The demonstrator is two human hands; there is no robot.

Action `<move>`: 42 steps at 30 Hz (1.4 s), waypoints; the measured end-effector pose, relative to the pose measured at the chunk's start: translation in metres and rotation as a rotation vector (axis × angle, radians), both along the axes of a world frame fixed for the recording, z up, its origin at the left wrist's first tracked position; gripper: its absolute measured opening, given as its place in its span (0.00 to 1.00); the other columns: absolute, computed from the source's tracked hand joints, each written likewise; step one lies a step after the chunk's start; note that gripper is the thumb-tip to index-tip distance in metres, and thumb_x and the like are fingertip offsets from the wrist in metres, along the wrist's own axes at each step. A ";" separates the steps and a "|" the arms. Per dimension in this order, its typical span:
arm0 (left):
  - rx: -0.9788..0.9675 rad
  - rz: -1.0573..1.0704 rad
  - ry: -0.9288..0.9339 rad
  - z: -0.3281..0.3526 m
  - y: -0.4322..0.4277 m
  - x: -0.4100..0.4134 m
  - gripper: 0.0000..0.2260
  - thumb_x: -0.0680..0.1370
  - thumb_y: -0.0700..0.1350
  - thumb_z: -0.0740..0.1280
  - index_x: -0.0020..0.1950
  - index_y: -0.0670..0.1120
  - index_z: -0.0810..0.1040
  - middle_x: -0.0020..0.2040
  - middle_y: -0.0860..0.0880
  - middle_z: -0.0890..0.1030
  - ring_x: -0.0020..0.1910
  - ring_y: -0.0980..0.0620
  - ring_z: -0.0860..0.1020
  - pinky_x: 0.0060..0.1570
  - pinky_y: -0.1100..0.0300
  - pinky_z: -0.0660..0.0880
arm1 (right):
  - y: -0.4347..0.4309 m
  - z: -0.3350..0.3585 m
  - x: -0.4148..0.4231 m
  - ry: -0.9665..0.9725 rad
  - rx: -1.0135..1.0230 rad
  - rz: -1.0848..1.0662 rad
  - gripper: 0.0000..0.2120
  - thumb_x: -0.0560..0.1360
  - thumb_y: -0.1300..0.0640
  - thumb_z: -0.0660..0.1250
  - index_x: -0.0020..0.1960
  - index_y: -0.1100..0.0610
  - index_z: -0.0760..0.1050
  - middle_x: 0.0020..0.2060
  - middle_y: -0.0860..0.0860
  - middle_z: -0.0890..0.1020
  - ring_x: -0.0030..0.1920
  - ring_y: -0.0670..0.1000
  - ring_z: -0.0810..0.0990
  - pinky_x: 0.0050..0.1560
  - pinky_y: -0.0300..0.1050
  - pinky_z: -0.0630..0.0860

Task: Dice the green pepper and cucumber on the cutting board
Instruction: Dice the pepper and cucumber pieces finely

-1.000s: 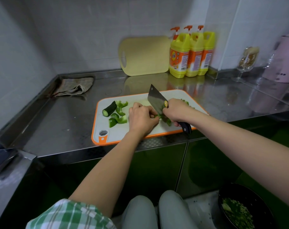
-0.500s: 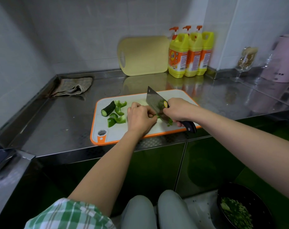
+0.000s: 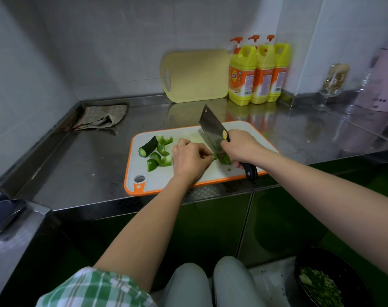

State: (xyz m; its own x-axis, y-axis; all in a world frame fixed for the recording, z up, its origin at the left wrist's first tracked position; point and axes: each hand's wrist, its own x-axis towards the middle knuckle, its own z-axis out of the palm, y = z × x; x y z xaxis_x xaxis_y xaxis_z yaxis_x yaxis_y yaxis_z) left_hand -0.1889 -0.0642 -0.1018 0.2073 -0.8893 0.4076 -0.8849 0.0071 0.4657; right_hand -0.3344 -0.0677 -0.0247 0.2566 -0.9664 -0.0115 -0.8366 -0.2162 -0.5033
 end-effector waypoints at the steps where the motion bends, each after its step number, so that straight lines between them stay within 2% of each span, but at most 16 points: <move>1: -0.003 0.001 0.001 0.000 0.000 0.000 0.04 0.70 0.58 0.72 0.41 0.60 0.82 0.45 0.52 0.79 0.55 0.49 0.69 0.44 0.60 0.57 | 0.001 0.003 -0.002 0.005 0.008 0.012 0.09 0.79 0.60 0.54 0.43 0.62 0.69 0.28 0.60 0.76 0.23 0.55 0.76 0.20 0.37 0.67; 5: -0.003 -0.003 0.008 0.001 0.000 -0.001 0.04 0.71 0.57 0.73 0.41 0.59 0.82 0.45 0.51 0.79 0.57 0.48 0.68 0.45 0.60 0.57 | 0.010 0.013 -0.007 0.023 0.057 0.046 0.07 0.78 0.62 0.55 0.42 0.62 0.68 0.30 0.59 0.76 0.22 0.54 0.75 0.22 0.39 0.70; 13: 0.003 0.013 -0.001 -0.003 -0.003 0.001 0.05 0.70 0.59 0.72 0.41 0.59 0.82 0.48 0.49 0.79 0.55 0.47 0.69 0.44 0.60 0.56 | 0.016 0.008 -0.003 0.047 0.093 0.043 0.11 0.78 0.63 0.55 0.37 0.62 0.68 0.26 0.56 0.75 0.15 0.48 0.72 0.17 0.34 0.67; 22: -0.006 0.003 0.004 -0.004 -0.007 0.002 0.06 0.70 0.59 0.73 0.42 0.59 0.83 0.47 0.50 0.79 0.54 0.48 0.69 0.45 0.61 0.58 | 0.009 0.001 0.008 0.090 0.068 0.031 0.10 0.78 0.63 0.55 0.39 0.62 0.68 0.26 0.57 0.75 0.20 0.52 0.74 0.22 0.38 0.70; 26: -0.009 -0.018 0.013 -0.003 -0.006 0.002 0.05 0.69 0.58 0.73 0.41 0.59 0.83 0.45 0.51 0.79 0.55 0.48 0.68 0.45 0.61 0.58 | -0.001 -0.002 0.008 0.104 0.044 0.010 0.11 0.78 0.63 0.54 0.38 0.61 0.67 0.25 0.57 0.75 0.21 0.52 0.75 0.22 0.37 0.70; 28: -0.010 -0.037 0.009 -0.002 -0.006 0.001 0.04 0.70 0.57 0.73 0.42 0.59 0.83 0.45 0.51 0.79 0.55 0.49 0.68 0.46 0.61 0.58 | -0.008 -0.003 0.003 0.092 0.036 -0.015 0.10 0.78 0.63 0.53 0.38 0.61 0.66 0.26 0.58 0.76 0.19 0.51 0.74 0.20 0.36 0.68; 31: -0.009 -0.047 0.011 0.000 -0.007 0.000 0.04 0.71 0.57 0.72 0.42 0.59 0.83 0.45 0.51 0.79 0.55 0.49 0.68 0.46 0.62 0.57 | -0.017 -0.003 -0.006 0.047 0.053 -0.032 0.08 0.78 0.63 0.53 0.43 0.63 0.69 0.29 0.60 0.77 0.22 0.54 0.75 0.24 0.39 0.70; 33: -0.016 -0.048 0.004 0.002 -0.009 -0.003 0.04 0.71 0.56 0.72 0.41 0.58 0.83 0.44 0.52 0.79 0.54 0.49 0.68 0.45 0.61 0.57 | -0.022 -0.003 -0.014 0.034 0.030 -0.034 0.09 0.78 0.62 0.54 0.41 0.61 0.68 0.27 0.58 0.77 0.22 0.53 0.74 0.24 0.39 0.69; 35: -0.036 -0.057 -0.007 0.004 -0.011 -0.006 0.04 0.70 0.55 0.73 0.41 0.57 0.82 0.42 0.53 0.80 0.53 0.49 0.69 0.45 0.61 0.56 | -0.025 -0.004 -0.020 -0.050 0.020 -0.022 0.11 0.79 0.60 0.54 0.39 0.59 0.67 0.27 0.57 0.76 0.22 0.53 0.74 0.21 0.37 0.68; 38: -0.084 -0.065 -0.046 0.005 -0.014 -0.005 0.04 0.71 0.54 0.72 0.42 0.56 0.83 0.43 0.52 0.79 0.54 0.49 0.70 0.45 0.62 0.55 | -0.029 -0.001 -0.027 -0.334 0.062 -0.021 0.09 0.78 0.61 0.55 0.40 0.58 0.67 0.26 0.55 0.73 0.20 0.51 0.72 0.20 0.36 0.67; 42: -0.123 -0.058 -0.097 0.011 -0.004 -0.004 0.07 0.76 0.50 0.67 0.47 0.52 0.84 0.43 0.49 0.80 0.55 0.47 0.70 0.51 0.56 0.62 | -0.031 0.007 -0.034 -0.612 0.148 -0.071 0.09 0.80 0.61 0.57 0.40 0.58 0.67 0.27 0.53 0.69 0.18 0.47 0.68 0.20 0.35 0.65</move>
